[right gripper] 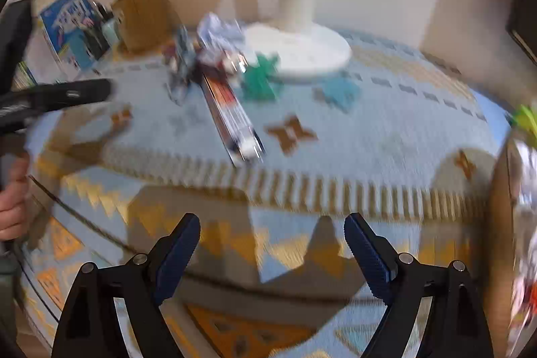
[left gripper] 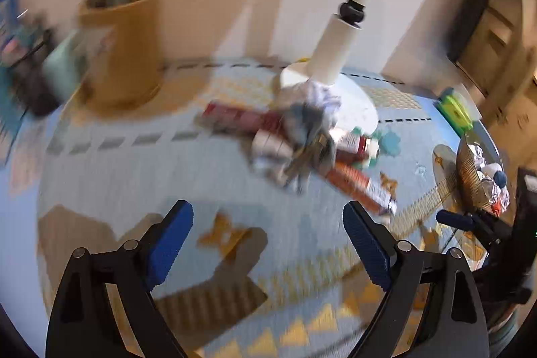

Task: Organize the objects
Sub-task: 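Grasp the plaid cloth with the left tool while the right tool grasps a long red snack stick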

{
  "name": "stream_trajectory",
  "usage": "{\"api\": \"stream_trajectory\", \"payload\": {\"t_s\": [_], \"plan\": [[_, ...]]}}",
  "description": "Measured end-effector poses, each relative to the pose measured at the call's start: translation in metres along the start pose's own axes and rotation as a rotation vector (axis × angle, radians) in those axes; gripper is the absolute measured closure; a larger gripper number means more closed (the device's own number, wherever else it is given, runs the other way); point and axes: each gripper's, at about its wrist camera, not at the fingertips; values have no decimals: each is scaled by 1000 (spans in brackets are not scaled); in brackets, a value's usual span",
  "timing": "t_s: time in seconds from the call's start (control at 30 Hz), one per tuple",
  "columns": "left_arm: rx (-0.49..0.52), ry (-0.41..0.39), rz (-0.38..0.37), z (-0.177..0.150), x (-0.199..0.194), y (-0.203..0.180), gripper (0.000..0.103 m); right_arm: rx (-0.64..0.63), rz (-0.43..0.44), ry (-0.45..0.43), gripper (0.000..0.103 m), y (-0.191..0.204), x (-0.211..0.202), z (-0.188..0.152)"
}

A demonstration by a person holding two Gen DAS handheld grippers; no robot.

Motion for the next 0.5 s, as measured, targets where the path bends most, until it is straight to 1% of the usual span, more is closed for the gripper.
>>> {"api": "stream_trajectory", "payload": {"t_s": [0.07, 0.17, 0.23, 0.3, 0.37, 0.4, 0.47, 0.5], "plan": [[43, 26, -23, 16, 16, -4, 13, -13, 24, -3, 16, 3, 3, 16], [111, 62, -2, 30, 38, -11, 13, -28, 18, 3, 17, 8, 17, 37], [142, 75, 6, 35, 48, -14, 13, -47, 38, 7, 23, 11, 28, 48], [157, 99, -18, 39, 56, -15, 14, -63, 49, 10, 29, 15, 33, 54], [163, 106, -33, 41, 61, -16, 20, -82, 46, 8, 33, 20, 40, 59], [166, 113, -41, 41, 63, -17, 25, -87, 42, 5, 35, 21, 42, 61], [177, 100, -29, 40, 65, -20, 30, -88, 30, -3, 36, 23, 47, 65], [180, 96, -25, 40, 66, -22, 35, -87, 22, -14, 39, 24, 47, 67]]}}
Point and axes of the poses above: each gripper's, at about its wrist camera, not at the fingertips, and x roughly the way its jaws point, y to its left, z to its top, and after that the axes turned 9 degrees about y, right-handed
